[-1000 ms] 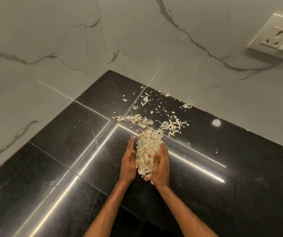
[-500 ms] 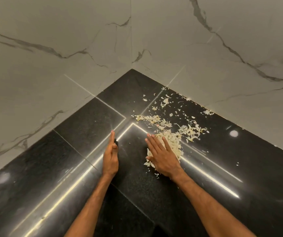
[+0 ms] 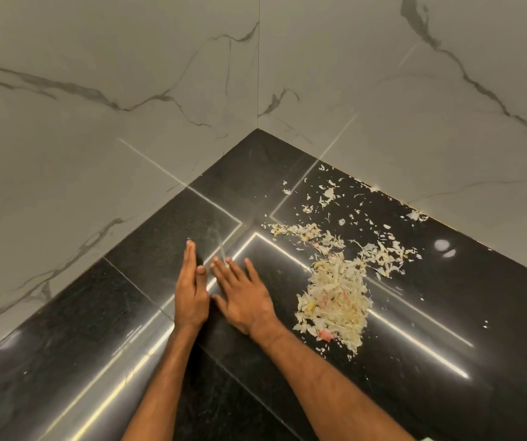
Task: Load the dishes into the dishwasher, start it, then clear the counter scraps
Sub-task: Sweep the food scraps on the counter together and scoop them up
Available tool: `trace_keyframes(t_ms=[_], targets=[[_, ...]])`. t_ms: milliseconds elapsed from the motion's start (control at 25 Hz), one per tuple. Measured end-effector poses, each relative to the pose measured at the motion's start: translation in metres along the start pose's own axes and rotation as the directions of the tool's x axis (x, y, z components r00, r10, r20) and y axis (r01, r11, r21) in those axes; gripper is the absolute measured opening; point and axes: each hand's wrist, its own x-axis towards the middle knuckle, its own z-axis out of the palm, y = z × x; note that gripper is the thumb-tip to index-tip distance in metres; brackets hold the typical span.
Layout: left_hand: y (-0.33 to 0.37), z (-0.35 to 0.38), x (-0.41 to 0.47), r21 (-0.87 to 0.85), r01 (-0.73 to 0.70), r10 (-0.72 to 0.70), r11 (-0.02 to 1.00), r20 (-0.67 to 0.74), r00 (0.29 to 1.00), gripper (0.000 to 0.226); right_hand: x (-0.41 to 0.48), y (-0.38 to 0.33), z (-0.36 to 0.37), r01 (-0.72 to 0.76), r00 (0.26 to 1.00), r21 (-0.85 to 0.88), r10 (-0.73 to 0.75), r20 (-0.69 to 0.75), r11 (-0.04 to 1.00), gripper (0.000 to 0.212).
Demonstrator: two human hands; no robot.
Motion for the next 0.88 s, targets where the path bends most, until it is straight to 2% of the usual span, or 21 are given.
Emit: trace_keyframes(t_ms=[80, 120, 200, 240, 320, 440, 520, 600, 720, 880], targets=[[0.003, 0.005, 0.019, 0.129, -0.004, -0.003, 0.992, 0.054, 0.999, 0.069, 0.005, 0.026, -0.004, -0.095, 0.995, -0.073, 0.097, 0.024, 0.993, 0.067], [0.003, 0.006, 0.028, 0.126, -0.003, -0.001, 0.992, 0.029, 1.0, 0.066, 0.005, 0.038, -0.005, -0.15, 0.987, -0.111, 0.155, 0.034, 0.982, 0.069], [0.002, 0.007, 0.04, -0.01, 0.008, -0.009, 1.0, -0.134, 0.991, 0.058, 0.005, 0.051, -0.007, -0.243, 0.968, -0.173, 0.249, 0.013, 0.955, 0.073], [0.001, 0.007, 0.042, -0.126, 0.013, -0.042, 0.992, -0.233, 0.972, 0.055, 0.008, 0.047, -0.009, -0.241, 0.969, -0.197, 0.245, 0.0, 0.95, 0.073], [-0.001, 0.005, 0.042, -0.344, 0.0, -0.13, 0.939, -0.354, 0.926, 0.06, 0.021, 0.011, -0.013, -0.147, 0.989, -0.18, 0.148, -0.012, 0.972, 0.071], [-0.011, -0.009, 0.049, -0.51, 0.031, -0.237, 0.86, -0.345, 0.908, 0.084, 0.055, -0.054, -0.013, 0.003, 1.0, -0.175, -0.002, 0.01, 0.985, 0.068], [-0.013, -0.02, 0.06, -0.44, 0.065, -0.197, 0.896, -0.261, 0.945, 0.084, 0.073, -0.062, -0.01, -0.013, 1.0, -0.086, 0.014, 0.012, 0.996, 0.069], [-0.019, -0.023, 0.07, -0.255, 0.064, -0.111, 0.965, -0.175, 0.978, 0.074, 0.083, -0.048, -0.01, 0.032, 0.998, -0.055, -0.029, 0.05, 0.998, 0.069], [-0.016, -0.013, 0.08, -0.176, 0.042, -0.066, 0.984, -0.135, 0.989, 0.069, 0.095, -0.027, -0.011, 0.004, 1.0, -0.142, -0.002, 0.016, 0.99, 0.065], [-0.014, -0.017, 0.079, -0.032, 0.052, -0.054, 0.998, -0.055, 0.997, 0.068, 0.104, -0.018, -0.009, 0.002, 0.999, -0.206, 0.009, 0.05, 0.978, 0.064]])
